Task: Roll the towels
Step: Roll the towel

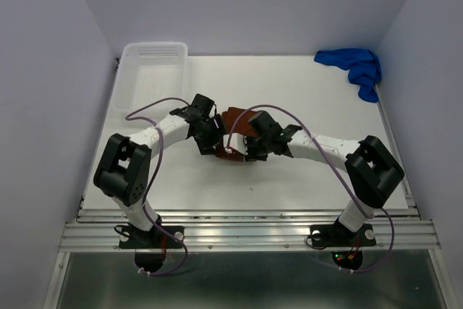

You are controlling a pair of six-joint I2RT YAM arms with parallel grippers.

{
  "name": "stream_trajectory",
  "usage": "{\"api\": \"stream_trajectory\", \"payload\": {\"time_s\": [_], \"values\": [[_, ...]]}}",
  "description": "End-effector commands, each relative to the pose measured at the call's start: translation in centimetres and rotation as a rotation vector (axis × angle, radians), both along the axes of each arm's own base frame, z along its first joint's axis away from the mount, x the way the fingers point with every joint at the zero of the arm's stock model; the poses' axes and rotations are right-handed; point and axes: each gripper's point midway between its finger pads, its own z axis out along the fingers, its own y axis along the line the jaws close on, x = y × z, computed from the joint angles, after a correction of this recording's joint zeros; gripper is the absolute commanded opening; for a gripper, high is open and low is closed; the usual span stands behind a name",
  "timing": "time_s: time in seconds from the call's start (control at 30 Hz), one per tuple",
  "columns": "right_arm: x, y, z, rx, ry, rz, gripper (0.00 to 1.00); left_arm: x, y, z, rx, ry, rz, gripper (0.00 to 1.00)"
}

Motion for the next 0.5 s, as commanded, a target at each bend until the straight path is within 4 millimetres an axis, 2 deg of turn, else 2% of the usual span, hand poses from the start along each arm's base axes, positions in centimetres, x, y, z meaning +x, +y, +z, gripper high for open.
{"api": "stream_trajectory", "payload": {"time_s": [0.0,0.13,0.3,0.47], "values": [[-1.1,0.8,1.3,0.056,0.188,-0.028,0.01,1.5,0.7,3.8,-0.01,-0.15,0.045,0.94],[-2.2,0.7,1.4,0.081,0.343,-0.038,0.01,2.1,1.3,5.2,-0.004,-0.219,0.076,0.98],[-2.4,0.7,1.1,0.105,0.458,-0.055,0.01,2.1,2.7,6.6,0.009,-0.293,0.118,0.99],[-2.3,0.9,0.5,0.139,0.573,-0.101,0.01,1.4,4.4,6.2,0.052,-0.304,0.182,0.99]]}}
